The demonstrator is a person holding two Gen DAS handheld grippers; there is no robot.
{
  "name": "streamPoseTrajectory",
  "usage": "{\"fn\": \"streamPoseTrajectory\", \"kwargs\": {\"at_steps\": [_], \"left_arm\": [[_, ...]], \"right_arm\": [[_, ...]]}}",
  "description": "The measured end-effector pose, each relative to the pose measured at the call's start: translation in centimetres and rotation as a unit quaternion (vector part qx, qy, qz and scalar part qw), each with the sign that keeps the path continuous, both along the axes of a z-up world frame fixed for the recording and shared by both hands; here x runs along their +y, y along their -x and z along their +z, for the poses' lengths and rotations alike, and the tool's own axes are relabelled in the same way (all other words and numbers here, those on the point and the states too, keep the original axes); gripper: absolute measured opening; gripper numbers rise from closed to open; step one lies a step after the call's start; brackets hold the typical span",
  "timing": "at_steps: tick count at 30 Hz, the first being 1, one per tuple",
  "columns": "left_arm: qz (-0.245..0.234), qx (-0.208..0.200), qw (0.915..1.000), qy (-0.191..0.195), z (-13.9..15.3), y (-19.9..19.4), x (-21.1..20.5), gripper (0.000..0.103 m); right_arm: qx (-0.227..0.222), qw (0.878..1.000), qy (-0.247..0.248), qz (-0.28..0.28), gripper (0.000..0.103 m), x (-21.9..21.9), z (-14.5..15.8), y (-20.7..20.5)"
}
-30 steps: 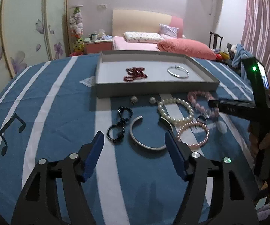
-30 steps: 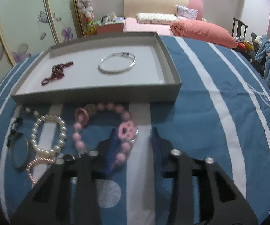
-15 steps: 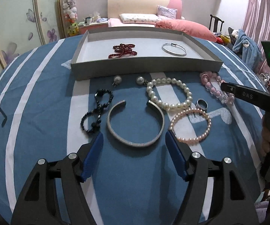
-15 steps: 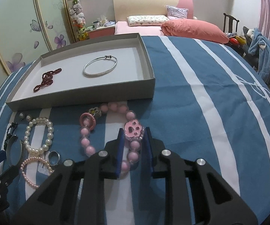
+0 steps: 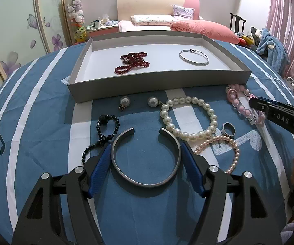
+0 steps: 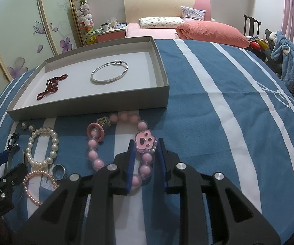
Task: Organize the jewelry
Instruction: 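Close left tool on the gray cuff while right tool grips the pink bracelet, then lift the cuff with left tool toward the tray while right tool carries the pink bracelet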
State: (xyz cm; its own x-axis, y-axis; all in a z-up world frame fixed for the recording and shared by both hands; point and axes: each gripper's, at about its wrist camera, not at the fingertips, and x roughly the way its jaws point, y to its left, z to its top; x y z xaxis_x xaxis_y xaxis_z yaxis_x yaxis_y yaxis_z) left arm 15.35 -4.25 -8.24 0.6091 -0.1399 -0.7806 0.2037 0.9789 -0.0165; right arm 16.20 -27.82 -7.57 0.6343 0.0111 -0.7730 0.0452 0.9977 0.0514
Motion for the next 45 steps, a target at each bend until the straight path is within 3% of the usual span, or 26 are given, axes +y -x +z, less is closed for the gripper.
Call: {"fn": "streamPoseTrajectory", "kwargs": {"at_steps": [23,30,34,45], "left_arm": [[0.001,0.000,1.0000,-0.004,0.0,-0.3,0.0,0.068],[0.002,-0.002,1.0000,0.006,0.1,0.1,0.7,0.068],[0.001,-0.021,0.9997,0.016,0.7,0.9,1.0,0.068],[0.012,-0.120,0.9921,0.035,3.3,3.2,1.7,0.068]], "right_arm": [[0.001,1.000,0.011,0.002,0.022,0.2,-0.1,0.0],[-0.004,1.000,-0.015,-0.003,0.021,-0.8,0.1,1.2],[-0.037,0.999,-0.037,-0.007,0.021,-1.6,1.4,2.5],[-0.128,0.990,-0.059,0.003,0.021,-0.3,5.2,5.3]]}}
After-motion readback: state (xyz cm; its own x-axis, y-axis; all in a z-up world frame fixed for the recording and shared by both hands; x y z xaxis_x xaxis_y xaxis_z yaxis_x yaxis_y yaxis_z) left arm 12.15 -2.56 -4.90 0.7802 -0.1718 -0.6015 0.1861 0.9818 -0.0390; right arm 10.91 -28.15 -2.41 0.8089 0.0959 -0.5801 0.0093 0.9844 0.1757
